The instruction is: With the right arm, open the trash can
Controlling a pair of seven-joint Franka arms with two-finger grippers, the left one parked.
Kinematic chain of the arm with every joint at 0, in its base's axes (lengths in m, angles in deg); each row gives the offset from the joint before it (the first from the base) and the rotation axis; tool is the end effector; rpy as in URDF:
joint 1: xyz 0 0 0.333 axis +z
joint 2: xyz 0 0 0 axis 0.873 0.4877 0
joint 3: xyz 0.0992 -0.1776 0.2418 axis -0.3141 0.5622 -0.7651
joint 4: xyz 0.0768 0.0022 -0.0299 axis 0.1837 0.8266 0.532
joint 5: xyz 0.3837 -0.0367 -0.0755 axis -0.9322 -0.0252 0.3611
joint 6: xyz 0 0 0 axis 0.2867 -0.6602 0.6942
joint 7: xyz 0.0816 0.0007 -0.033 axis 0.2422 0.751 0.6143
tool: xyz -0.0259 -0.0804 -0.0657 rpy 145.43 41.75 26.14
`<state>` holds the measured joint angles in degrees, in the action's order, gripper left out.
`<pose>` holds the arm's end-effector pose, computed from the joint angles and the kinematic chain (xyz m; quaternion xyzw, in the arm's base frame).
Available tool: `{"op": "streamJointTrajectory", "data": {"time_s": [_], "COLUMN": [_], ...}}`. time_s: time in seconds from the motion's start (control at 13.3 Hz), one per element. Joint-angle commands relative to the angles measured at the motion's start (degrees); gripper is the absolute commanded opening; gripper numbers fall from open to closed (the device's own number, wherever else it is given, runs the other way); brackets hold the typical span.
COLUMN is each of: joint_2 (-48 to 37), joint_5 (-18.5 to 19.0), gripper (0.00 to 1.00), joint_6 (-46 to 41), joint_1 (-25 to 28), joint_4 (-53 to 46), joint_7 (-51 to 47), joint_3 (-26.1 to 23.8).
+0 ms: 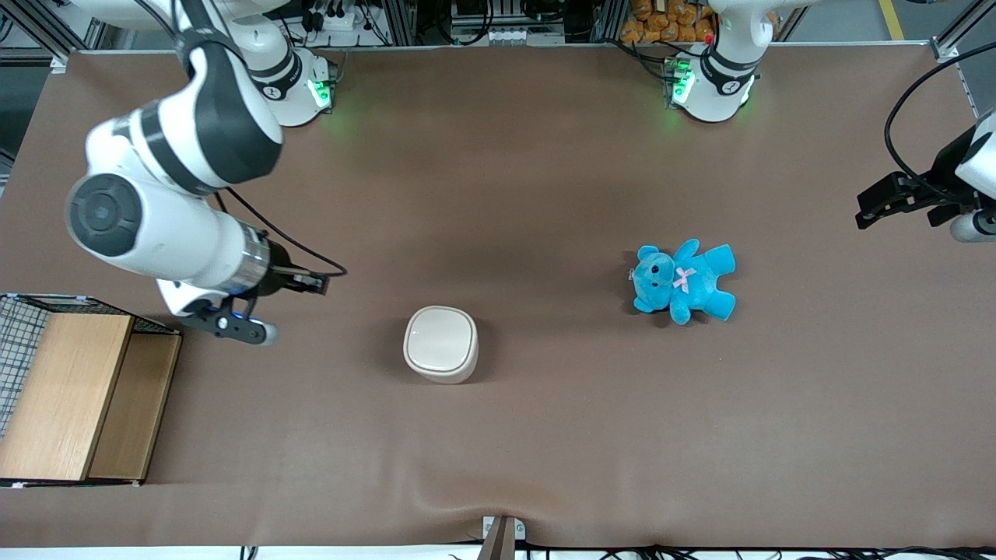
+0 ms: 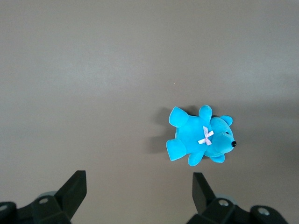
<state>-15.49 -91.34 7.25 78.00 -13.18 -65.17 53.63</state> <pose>0.6359 0.2326 0.4785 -0.9832 0.1572 0.0783 0.0498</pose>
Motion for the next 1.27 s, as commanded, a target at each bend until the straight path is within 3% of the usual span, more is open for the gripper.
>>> {"op": "streamJointTrajectory", "data": {"time_s": [0.0, 0.07, 0.15, 0.6, 1.2], "joint_2": [4.9, 6.3, 7.5, 13.0, 15.8], "joint_5": [-0.4, -0.5, -0.4, -0.3, 1.3], "gripper": [0.1, 0.01, 0.0, 0.0, 0.0], "joint_6": [2.5, 4.4, 7.4, 16.4, 19.8], "joint_1": [2.1, 2.6, 3.8, 7.1, 8.8], "joint_4": [-4.1, -4.6, -4.9, -5.5, -5.1], "joint_7": [-3.5, -3.3, -3.4, -5.7, -6.7], "joint_3": [0.4, 0.3, 0.4, 0.5, 0.8]}}
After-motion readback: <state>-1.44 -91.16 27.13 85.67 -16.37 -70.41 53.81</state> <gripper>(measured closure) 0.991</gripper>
